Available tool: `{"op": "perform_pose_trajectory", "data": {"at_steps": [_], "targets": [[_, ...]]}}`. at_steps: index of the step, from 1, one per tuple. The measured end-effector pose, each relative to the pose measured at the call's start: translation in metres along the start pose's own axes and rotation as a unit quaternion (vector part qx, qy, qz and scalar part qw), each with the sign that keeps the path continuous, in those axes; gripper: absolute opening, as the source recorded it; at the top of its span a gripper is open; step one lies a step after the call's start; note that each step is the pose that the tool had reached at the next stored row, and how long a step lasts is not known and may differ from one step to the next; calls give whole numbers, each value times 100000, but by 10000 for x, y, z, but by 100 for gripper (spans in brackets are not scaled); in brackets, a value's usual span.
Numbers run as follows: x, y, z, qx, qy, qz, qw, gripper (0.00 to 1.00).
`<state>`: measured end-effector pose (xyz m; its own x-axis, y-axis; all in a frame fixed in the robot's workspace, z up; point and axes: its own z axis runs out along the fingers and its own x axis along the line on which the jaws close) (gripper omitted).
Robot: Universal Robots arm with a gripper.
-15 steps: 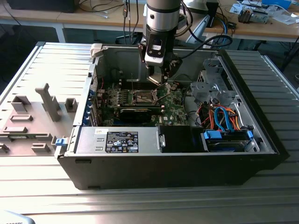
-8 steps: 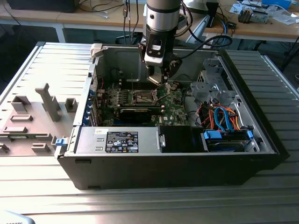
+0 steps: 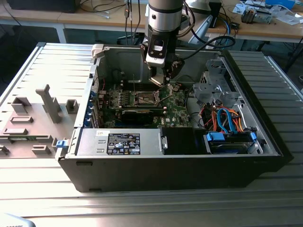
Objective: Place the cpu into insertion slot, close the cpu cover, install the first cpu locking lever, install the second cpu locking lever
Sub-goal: 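Place the cpu into insertion slot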
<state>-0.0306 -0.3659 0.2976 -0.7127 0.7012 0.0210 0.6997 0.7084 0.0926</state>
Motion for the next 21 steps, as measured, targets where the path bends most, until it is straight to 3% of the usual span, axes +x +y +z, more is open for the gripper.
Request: {"op": "perform_pose_trajectory", "data": {"at_steps": [21], "targets": [[0,-1,5,-15,-70,767,99997,54]]}}
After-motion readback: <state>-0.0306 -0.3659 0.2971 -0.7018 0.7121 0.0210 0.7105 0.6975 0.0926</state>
